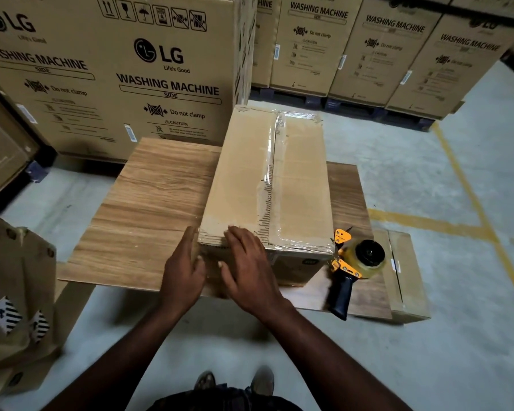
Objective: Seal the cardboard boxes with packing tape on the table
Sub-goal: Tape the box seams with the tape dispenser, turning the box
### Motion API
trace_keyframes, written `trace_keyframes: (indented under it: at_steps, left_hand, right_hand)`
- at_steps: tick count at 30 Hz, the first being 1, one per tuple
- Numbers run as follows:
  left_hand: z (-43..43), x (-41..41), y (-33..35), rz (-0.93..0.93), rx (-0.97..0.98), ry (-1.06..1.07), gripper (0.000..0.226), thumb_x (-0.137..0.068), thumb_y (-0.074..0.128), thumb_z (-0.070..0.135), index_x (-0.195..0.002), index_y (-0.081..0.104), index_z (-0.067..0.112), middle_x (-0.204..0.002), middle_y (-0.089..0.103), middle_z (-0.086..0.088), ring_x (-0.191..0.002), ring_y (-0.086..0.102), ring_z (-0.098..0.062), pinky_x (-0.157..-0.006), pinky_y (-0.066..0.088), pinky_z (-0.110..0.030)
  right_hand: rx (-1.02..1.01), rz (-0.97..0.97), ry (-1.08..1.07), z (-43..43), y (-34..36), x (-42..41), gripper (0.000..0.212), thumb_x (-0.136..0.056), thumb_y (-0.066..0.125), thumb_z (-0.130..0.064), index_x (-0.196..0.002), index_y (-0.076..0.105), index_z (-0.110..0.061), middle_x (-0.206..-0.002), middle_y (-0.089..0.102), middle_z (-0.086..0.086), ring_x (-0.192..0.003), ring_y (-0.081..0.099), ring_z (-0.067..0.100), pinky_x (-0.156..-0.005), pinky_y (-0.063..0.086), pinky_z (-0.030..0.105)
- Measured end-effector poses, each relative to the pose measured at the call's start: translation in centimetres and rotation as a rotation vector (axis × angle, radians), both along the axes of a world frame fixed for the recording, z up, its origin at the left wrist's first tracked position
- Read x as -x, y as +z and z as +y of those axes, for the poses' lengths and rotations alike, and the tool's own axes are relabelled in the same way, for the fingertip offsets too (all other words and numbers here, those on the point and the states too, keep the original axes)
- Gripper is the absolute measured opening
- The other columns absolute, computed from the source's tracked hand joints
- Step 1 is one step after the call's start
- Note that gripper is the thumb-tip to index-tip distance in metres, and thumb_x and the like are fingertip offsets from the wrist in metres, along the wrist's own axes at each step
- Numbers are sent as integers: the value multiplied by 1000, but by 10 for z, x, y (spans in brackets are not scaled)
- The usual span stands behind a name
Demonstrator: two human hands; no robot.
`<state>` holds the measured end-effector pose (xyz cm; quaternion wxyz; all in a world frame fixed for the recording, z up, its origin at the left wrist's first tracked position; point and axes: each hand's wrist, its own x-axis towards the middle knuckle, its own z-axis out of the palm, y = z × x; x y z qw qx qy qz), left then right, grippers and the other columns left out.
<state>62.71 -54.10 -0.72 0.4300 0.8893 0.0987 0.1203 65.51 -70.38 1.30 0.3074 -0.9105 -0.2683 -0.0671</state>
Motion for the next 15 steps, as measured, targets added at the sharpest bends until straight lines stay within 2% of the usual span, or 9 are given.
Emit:
trace_keyframes:
  at_steps: [1,3,5,6,10,13,15]
  left_hand:
    - [-7,-1,5,-74,-70,-88,69,-87,50,1,-154,34,9,-156,41,-7,-142,41,-19,-114,29,-24]
    - [-20,-5,10,-87,-306,-279,77,-82,42,10,-157,27,9,-162,28,-4,-151,24,-18,-124,12,-32]
    - [-24,-7,4,-25,-581,-375,81,-80,37,22,-158,19,7,-164,25,-10,-152,22,-26,-123,8,-42]
    - [-22,-7,0,5,-655,-392,83,-80,39,26,-158,18,7,-164,25,-11,-152,22,-26,-123,10,-44]
    - [-6,-7,3,35,-704,-433,99,-73,62,14,-160,15,13,-166,19,-4,-153,16,-20,-124,16,-42]
    - [-8,-6,7,33,-708,-418,98,-72,63,9,-160,19,17,-166,19,-1,-153,18,-19,-125,14,-38]
    - [-16,-7,9,37,-699,-366,91,-75,64,11,-158,26,14,-165,24,-6,-151,23,-24,-124,17,-42]
  right_hand:
    - [49,18,-7,0,-2,1,62,-92,56,-24,-149,42,-5,-157,39,13,-146,32,30,-124,21,43]
    - [190,17,-5,0,-8,2,72,-92,52,-28,-156,29,-4,-164,27,14,-154,19,30,-126,13,47]
    - [328,-9,-5,-1,-12,6,81,-88,47,-32,-159,19,-6,-168,18,12,-156,10,28,-126,10,52]
    - [363,-18,-15,-4,-12,8,82,-87,44,-34,-160,17,-8,-168,15,9,-156,9,26,-125,10,53]
    - [364,40,-139,-49,-11,8,77,-94,44,-42,-162,15,-17,-170,6,0,-156,2,17,-126,1,52]
    - [392,19,-310,-115,-12,8,72,-98,39,-49,-160,23,-17,-169,13,-1,-156,8,16,-124,8,54]
    - [416,26,-412,-142,-9,11,70,-99,32,-52,-159,26,-14,-169,16,2,-156,11,21,-124,8,55]
